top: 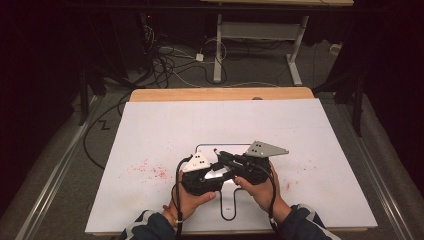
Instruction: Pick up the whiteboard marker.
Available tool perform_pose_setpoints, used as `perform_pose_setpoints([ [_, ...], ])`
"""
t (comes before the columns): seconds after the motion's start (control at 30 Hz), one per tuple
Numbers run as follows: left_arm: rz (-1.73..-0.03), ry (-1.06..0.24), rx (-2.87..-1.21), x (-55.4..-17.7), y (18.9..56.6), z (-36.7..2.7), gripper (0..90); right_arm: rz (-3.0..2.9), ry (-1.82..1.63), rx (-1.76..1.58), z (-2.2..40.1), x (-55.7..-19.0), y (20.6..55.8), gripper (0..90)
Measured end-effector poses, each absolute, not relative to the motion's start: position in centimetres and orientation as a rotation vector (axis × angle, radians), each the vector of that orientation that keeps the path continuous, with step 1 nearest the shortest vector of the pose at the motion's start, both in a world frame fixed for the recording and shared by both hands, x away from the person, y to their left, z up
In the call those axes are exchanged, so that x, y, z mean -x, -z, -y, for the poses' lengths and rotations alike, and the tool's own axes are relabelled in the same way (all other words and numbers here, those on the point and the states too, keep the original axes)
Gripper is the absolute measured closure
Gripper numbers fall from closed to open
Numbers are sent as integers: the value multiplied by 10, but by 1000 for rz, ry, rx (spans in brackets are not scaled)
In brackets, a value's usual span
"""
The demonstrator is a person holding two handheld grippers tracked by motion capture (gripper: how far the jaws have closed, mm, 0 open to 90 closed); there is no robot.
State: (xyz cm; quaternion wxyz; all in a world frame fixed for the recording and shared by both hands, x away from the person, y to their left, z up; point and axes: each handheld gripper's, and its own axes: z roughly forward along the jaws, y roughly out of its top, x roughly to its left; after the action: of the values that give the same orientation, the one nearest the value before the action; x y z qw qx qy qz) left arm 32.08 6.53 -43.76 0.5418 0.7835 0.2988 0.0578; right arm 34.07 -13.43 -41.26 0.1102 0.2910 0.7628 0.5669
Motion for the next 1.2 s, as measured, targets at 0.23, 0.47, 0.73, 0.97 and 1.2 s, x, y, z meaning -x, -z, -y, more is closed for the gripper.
perform_pose_setpoints([
  [0.23, -706, -172, -1895, -324, 439, -70, 721, -2221, -1680, -814, 136, -336, 409, 813],
  [0.47, -708, -222, -1932, -327, 438, -74, 784, -2213, -1674, -783, 137, -332, 408, 807],
  [0.73, -662, -283, -1969, -323, 436, -70, 785, -2222, -1612, -755, 131, -331, 411, 773],
  [0.97, -645, -323, -2005, -321, 436, -68, 785, -2234, -1563, -694, 128, -330, 414, 804],
  [1.2, -606, -359, -2055, -321, 437, -69, 784, -2258, -1542, -655, 127, -329, 417, 811],
])
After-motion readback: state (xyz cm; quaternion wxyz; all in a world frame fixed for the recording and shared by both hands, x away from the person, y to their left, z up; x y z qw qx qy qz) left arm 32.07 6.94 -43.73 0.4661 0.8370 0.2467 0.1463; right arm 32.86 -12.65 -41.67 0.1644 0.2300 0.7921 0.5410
